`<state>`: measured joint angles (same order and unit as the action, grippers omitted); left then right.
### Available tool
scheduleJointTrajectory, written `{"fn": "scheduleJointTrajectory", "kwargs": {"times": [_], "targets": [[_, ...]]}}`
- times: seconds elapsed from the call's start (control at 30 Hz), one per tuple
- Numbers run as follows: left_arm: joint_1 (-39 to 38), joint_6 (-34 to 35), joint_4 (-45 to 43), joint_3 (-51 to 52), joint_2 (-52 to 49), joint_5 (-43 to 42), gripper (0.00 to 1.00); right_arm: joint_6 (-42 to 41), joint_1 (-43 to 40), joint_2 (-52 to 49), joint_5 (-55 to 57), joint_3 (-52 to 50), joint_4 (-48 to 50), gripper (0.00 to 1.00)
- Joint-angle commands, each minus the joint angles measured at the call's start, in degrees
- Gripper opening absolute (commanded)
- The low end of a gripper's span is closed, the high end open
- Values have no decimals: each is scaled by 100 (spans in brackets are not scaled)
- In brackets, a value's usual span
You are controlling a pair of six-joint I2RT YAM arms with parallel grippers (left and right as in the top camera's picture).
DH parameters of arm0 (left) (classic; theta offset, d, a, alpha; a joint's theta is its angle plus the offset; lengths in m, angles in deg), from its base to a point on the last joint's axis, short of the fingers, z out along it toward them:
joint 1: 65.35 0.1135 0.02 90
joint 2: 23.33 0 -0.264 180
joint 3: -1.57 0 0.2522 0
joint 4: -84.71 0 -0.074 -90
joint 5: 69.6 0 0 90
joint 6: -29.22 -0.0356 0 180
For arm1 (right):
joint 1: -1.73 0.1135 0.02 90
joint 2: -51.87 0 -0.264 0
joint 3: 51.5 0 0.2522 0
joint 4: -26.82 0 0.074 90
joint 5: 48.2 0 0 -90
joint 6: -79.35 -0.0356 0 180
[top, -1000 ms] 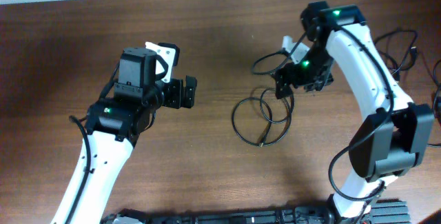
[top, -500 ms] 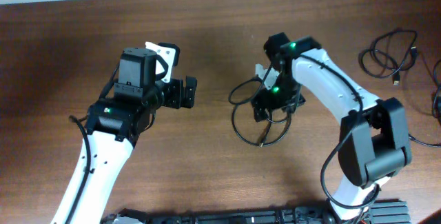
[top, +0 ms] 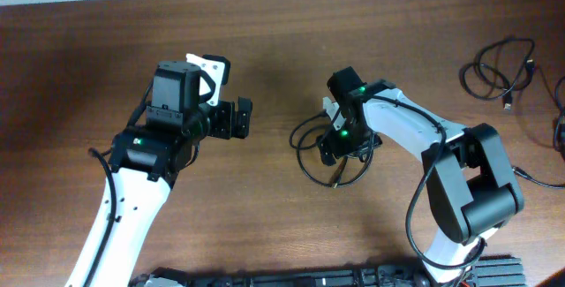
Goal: Untangle cables
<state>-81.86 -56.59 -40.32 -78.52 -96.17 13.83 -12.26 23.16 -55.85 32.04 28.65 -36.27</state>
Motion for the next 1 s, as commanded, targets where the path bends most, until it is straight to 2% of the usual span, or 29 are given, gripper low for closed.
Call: {"fn": "scheduleJointTrajectory", "kwargs": {"times": [0.0, 0.07, 0.17, 0.23, 0.33, 0.37, 0.7, 0.97], "targets": [[17, 72, 4, -52, 76, 39, 99, -127, 33, 94, 291, -216, 341, 89], [17, 72, 4, -52, 76, 39, 99, -129, 33, 94, 291, -367, 686, 82], [17, 72, 4, -52, 76, 39, 99, -127, 37, 85, 291, -651, 1167, 57], [17, 74, 4, -52, 76, 39, 99, -127, 37, 85, 293, -874, 1432, 45], [17, 74, 4, -52, 76, 39, 99, -129, 37, 85, 293, -1108, 1687, 16], [17, 72, 4, -52, 76, 39, 99, -129, 37, 85, 293, -1261, 1838, 4], [17, 72, 4, -52, 76, 39, 99, -129, -9, 87, 297, -1300, 2107, 4], [17, 74, 4, -52, 76, 39, 99, -127, -807, 98, 302, -48, 2081, 4]]}}
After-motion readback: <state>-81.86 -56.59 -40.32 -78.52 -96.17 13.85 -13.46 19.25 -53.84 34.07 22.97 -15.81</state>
